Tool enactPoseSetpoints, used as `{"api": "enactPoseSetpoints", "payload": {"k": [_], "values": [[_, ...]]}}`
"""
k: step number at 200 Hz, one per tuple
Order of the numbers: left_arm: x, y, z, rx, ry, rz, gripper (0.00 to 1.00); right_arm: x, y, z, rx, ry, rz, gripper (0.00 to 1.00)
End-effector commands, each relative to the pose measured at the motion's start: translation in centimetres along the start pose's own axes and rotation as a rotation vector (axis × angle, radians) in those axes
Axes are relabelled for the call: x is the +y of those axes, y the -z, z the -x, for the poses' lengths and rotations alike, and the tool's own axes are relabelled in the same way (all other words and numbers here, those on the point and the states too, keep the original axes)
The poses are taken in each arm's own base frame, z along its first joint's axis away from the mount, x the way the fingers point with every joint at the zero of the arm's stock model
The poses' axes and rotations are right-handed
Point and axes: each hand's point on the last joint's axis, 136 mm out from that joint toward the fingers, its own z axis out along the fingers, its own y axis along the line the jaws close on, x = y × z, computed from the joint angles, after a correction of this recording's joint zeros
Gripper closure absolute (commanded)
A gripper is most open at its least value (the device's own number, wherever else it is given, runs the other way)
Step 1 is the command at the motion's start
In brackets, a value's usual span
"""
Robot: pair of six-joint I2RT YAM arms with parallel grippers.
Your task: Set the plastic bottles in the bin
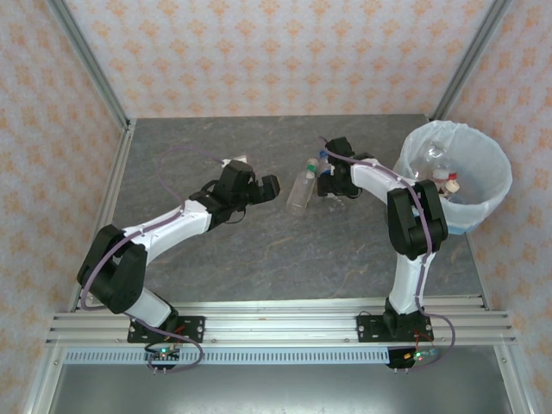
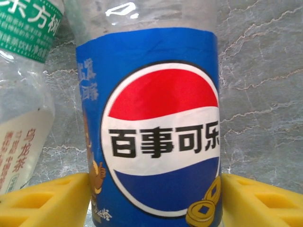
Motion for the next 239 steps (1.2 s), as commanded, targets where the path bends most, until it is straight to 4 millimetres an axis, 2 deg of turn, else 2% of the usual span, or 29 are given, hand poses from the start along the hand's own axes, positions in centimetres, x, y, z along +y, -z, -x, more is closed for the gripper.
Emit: {"api": "enactPoseSetpoints", "payload": {"k": [1,20,50,69,105,130,158,191,223,239], "values": [[0.0,-0.1,0.4,0.01,0.016,0.01,0.0,0.4,-0.1,0.9,-0.012,-0.009,0.016,0.28],[0.0,-0.2,0.4,0.011,0.019,0.008,0.0,1.1,-0.3,1.3,-0.013,-0.009,0.053,0.26],[0.0,-0.1,0.3,0.013,0.022,0.009,0.0,-0.8,-1.3,2.2,0.0,-0.031,-0.074,0.25],[0.1,-0.1,0.3,0.012,0.02,0.013,0.0,-1.1,-1.8,2.6,0.01,-0.022,-0.105,0.24],[0.1,0.0,0.3,0.015,0.017,0.012,0.0,-0.3,-2.9,3.0,0.055,0.021,-0.074,0.18],[0.1,0.2,0.3,0.013,0.016,0.01,0.0,-0.2,-3.7,3.1,0.069,0.017,-0.07,0.17],[0.3,0.3,0.2,0.012,0.014,0.016,0.0,0.0,-4.5,2.6,0.099,0.011,-0.065,0.25],[0.3,0.2,0.1,0.016,0.013,0.016,0.0,0.0,-5.0,2.0,0.113,0.017,-0.057,0.27],[0.3,0.1,0.1,0.017,0.015,0.016,0.0,-0.1,-4.5,2.1,0.094,0.017,-0.062,0.35],[0.4,0.1,0.1,0.018,0.015,0.016,0.0,-0.2,-3.9,2.1,0.089,0.025,-0.058,0.36]]}}
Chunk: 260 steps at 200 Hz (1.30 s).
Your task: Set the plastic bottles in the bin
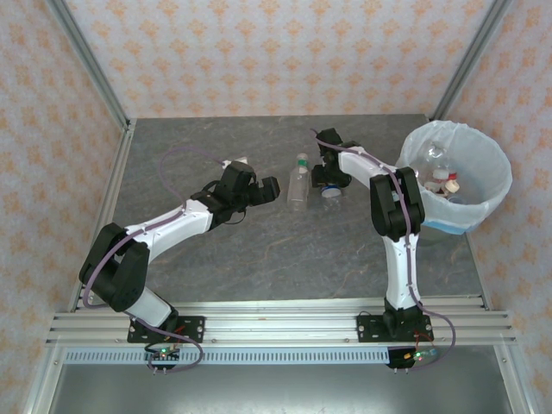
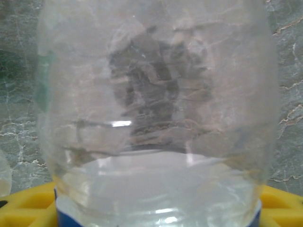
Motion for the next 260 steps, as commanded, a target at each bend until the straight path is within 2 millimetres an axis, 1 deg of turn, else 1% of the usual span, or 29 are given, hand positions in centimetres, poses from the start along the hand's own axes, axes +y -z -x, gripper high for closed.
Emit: {"api": "enactPoseSetpoints", "payload": {"k": [1,22,35,94,139,192,219,260], "values": [[0.0,0.4,0.6,-0.001,0.015,0.002,0.0,-1.0,0.3,-1.4,0.037,0.017,-0.028,0.36],[-0.1,0.3,0.6,0.0,0.017,0.002,0.0,-1.4,1.0,-1.5,0.017,0.018,-0.047,0.37],[0.0,0.2,0.5,0.004,0.018,0.002,0.0,-1.6,1.4,-1.5,0.003,0.014,-0.052,0.4],[-0.3,-0.1,0.5,0.012,0.023,-0.008,0.0,-2.5,3.3,-2.2,-0.055,-0.003,-0.067,0.45],[-0.6,-0.3,0.6,0.018,0.028,-0.017,0.0,-2.4,4.8,-2.6,-0.108,0.003,-0.041,0.49],[-2.1,-0.5,0.8,0.023,0.026,-0.082,0.0,-2.6,6.4,-3.1,-0.151,0.005,-0.03,0.52],[-2.5,-0.4,0.9,0.024,0.021,-0.103,0.0,-2.7,7.8,-3.0,-0.191,0.001,-0.022,0.53],[-2.6,-0.5,0.7,0.031,0.021,-0.109,0.0,-2.6,10.3,-2.7,-0.281,-0.011,0.008,0.56]]}}
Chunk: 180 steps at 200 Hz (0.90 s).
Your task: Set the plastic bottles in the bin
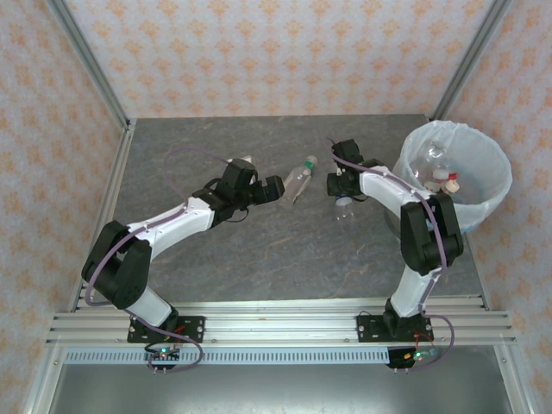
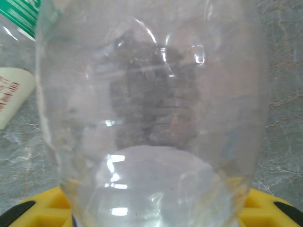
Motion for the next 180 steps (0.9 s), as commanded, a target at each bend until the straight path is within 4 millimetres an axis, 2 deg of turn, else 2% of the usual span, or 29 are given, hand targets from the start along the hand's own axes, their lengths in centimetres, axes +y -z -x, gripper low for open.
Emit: {"api": "enactPoseSetpoints", "payload": {"k": [1,70,132,180], "values": [[-0.8,-0.3,1.1,-0.018,0.002,-0.036,0.0,-0.3,2.3,1.6,-0.103,-0.01,0.007,0.56],[-1.2,-0.5,0.9,-0.011,0.002,-0.054,0.0,0.6,6.6,3.1,-0.253,-0.02,0.086,0.59],[-1.6,-0.2,1.1,-0.021,-0.004,-0.072,0.0,2.3,10.9,4.8,-0.384,-0.014,0.192,0.63],[-1.6,-0.2,1.1,-0.019,-0.011,-0.075,0.0,3.3,15.0,6.1,-0.506,-0.005,0.27,0.65]]}}
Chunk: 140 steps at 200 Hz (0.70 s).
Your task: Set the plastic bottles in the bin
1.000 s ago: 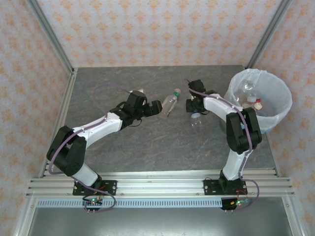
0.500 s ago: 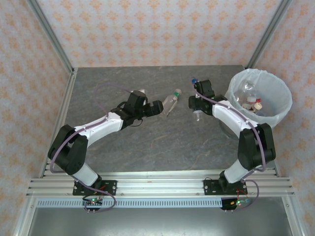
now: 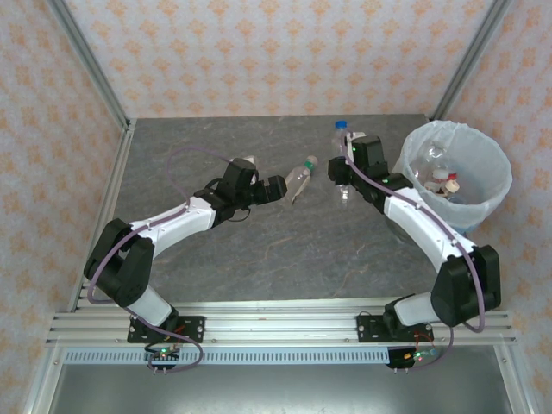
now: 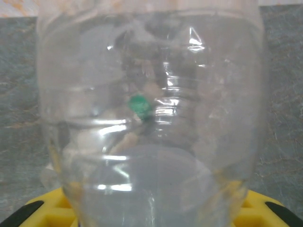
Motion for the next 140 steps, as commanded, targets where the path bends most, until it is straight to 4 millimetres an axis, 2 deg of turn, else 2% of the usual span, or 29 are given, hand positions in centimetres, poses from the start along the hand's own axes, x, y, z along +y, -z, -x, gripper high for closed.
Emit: {"api": "enactPoseSetpoints", "payload": {"k": [1,69,85,90,140], "values": [[-0.9,0.3,1.2,-0.03,-0.009,-0.031,0.0,1.4,1.9,2.1,-0.097,0.006,0.063,0.65],[-0.6,0.1,1.0,-0.027,0.003,-0.027,0.0,2.7,7.0,6.0,-0.254,-0.016,0.129,0.68],[-0.6,0.1,1.0,-0.027,0.004,-0.028,0.0,2.6,7.4,6.7,-0.272,-0.026,0.119,0.69],[-0.7,0.1,1.0,-0.028,0.004,-0.028,0.0,2.6,8.8,7.4,-0.309,-0.031,0.121,0.69],[-0.6,0.0,1.1,-0.03,0.009,-0.022,0.0,1.6,12.9,10.3,-0.416,-0.043,0.054,0.69]]}}
